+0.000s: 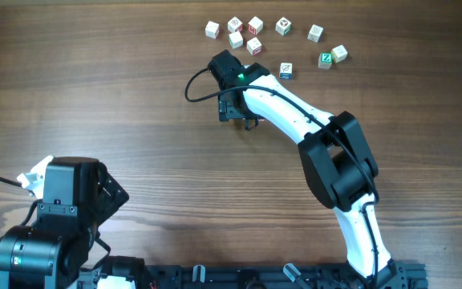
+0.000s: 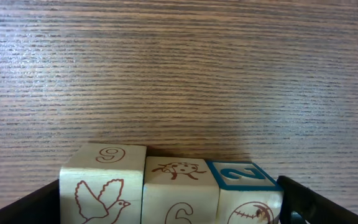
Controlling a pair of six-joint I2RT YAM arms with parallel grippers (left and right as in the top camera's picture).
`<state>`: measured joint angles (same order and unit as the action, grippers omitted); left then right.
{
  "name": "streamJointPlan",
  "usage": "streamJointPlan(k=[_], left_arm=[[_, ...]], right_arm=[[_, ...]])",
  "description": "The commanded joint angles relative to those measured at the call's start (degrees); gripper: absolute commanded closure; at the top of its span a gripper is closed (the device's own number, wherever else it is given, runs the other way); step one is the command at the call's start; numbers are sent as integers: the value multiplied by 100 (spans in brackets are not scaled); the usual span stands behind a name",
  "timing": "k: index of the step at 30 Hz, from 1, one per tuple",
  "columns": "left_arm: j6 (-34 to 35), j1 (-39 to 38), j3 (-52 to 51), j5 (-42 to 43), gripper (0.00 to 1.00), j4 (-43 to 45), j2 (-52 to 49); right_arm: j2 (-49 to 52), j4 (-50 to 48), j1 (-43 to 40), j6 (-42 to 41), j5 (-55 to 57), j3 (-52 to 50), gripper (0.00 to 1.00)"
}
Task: Form a horizontal line
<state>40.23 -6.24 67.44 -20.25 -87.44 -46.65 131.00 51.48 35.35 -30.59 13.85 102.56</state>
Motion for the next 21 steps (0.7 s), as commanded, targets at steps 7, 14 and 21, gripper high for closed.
streamJointPlan(k=[7, 14, 21], left_arm=[[96, 37, -7, -28, 0, -7, 13], [96, 37, -7, -28, 0, -7, 13], [96, 37, -7, -28, 0, -7, 13]], right_arm=[[68, 149, 17, 39, -81, 48, 1], [20, 190, 17, -28, -232, 57, 1], [-125, 144, 17, -109, -229, 61, 0]])
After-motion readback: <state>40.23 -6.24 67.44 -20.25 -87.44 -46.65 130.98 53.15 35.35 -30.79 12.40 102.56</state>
